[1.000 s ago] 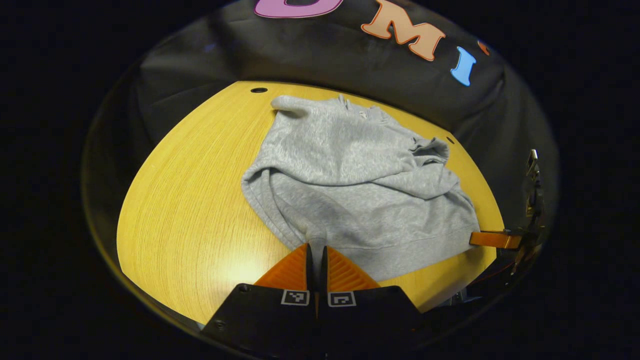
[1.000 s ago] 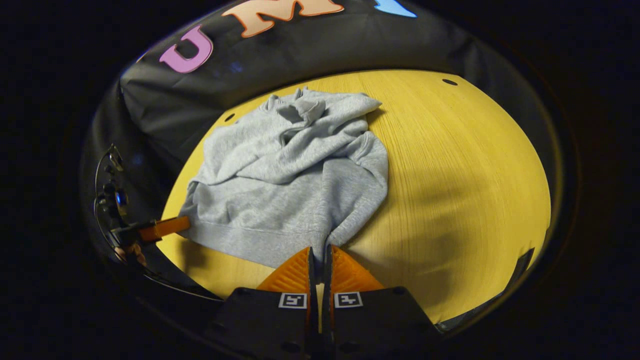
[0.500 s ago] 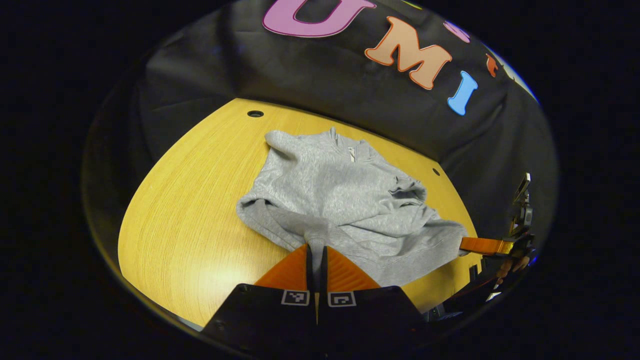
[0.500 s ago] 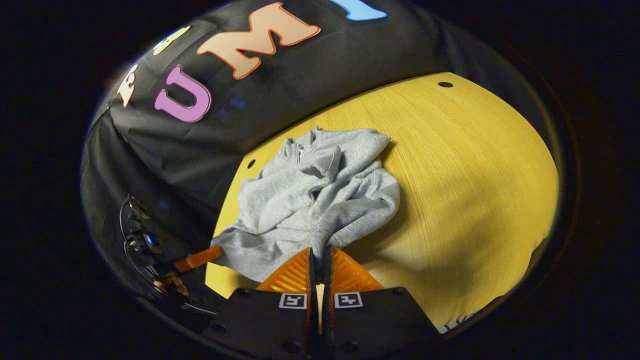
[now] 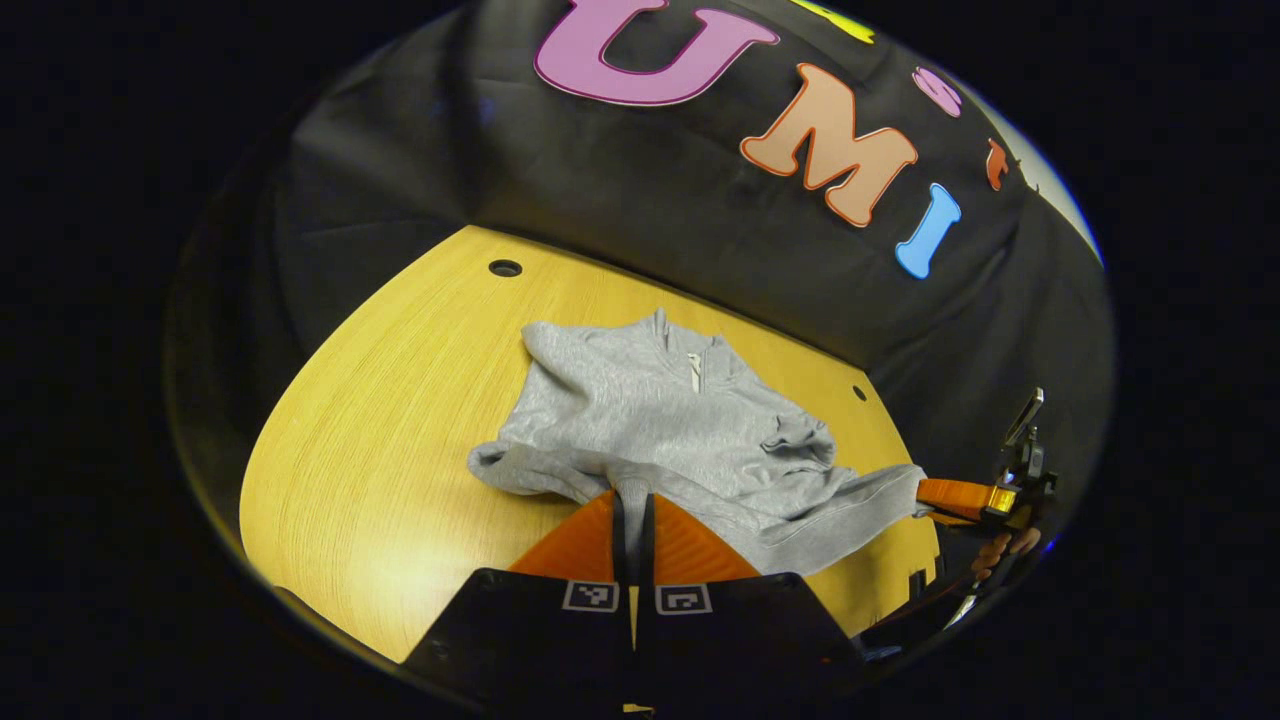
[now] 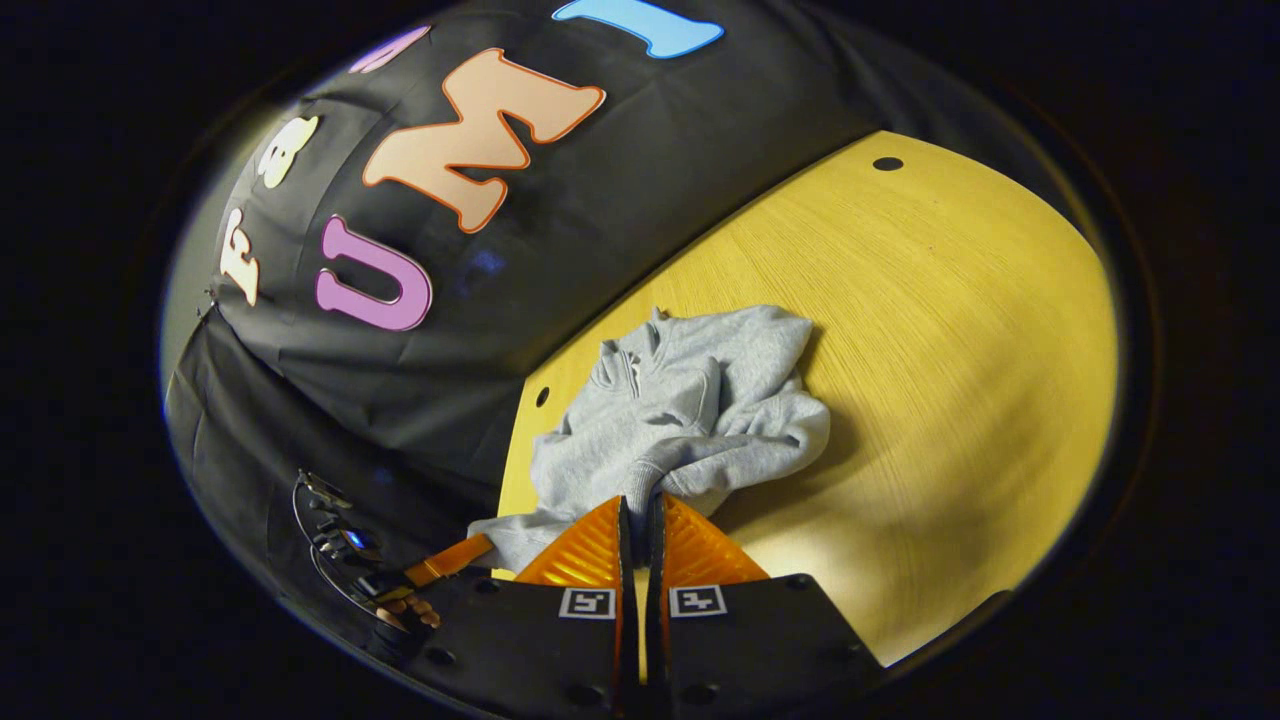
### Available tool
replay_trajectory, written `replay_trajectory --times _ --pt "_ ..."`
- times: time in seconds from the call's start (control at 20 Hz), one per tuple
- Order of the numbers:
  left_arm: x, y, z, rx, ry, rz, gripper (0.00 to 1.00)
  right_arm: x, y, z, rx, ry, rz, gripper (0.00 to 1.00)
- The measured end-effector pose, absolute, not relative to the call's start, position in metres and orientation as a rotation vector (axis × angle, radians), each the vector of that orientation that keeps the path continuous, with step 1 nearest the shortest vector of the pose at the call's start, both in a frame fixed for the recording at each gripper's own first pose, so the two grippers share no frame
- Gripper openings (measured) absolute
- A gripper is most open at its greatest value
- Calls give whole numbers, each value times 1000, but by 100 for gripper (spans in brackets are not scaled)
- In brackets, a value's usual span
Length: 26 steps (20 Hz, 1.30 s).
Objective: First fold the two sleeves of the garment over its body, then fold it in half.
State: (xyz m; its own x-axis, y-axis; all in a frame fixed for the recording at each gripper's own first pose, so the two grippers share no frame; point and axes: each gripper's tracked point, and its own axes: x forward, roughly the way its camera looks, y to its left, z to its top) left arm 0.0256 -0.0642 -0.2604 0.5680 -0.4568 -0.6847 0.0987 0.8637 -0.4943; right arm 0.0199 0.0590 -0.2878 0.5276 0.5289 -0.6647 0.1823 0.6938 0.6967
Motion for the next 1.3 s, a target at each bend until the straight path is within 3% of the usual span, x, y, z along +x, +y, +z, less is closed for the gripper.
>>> replay_trajectory --times 0.6,1.05,1.3 --pt "116 -74 -292 -473 965 -307 0 103 61 -325 907 1020 120 5" --pt "158 -83 -346 -449 1065 -305 0 127 68 -387 901 1097 9 3" --pt "170 -84 -367 -428 1094 -281 3 136 72 -408 899 1124 -29 10"
